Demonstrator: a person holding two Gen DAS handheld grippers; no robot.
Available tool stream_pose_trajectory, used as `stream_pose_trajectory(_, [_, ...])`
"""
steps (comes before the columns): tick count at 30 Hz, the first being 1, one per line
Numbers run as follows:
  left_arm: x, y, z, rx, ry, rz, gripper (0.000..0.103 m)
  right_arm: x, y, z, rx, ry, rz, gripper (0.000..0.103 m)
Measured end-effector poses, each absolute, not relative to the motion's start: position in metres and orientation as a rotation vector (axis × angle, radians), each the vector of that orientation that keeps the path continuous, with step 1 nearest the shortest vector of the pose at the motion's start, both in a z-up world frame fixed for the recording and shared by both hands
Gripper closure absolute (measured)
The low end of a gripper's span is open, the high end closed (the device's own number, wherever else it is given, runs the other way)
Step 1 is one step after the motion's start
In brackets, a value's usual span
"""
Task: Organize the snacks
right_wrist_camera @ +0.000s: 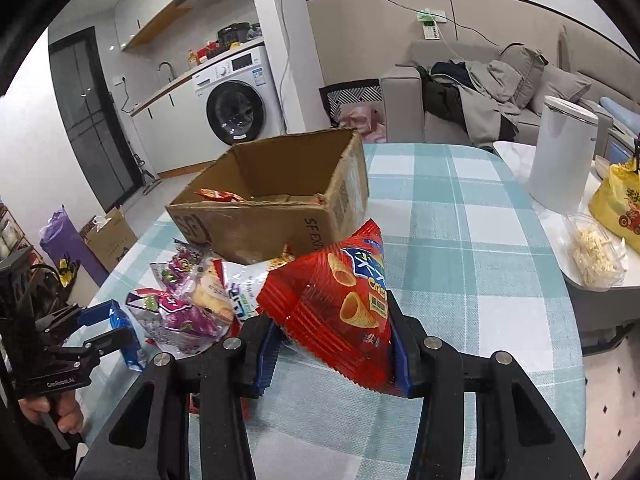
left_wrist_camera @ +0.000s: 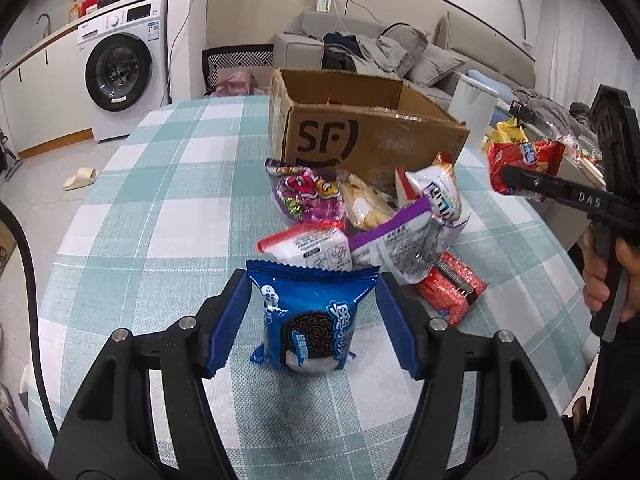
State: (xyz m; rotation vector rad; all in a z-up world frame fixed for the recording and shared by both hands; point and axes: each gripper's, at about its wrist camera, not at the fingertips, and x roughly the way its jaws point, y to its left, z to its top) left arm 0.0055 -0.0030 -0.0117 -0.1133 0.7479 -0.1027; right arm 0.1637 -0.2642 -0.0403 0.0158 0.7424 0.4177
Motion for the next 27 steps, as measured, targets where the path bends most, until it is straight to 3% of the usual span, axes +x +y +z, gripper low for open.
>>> stream_pose_trajectory(27, [0.008, -0.012, 0.05, -0.091, 0.593, -0.139, 0.041, 0.144, -0.238, -0.024, 0.033, 0.678, 0.53, 0.056])
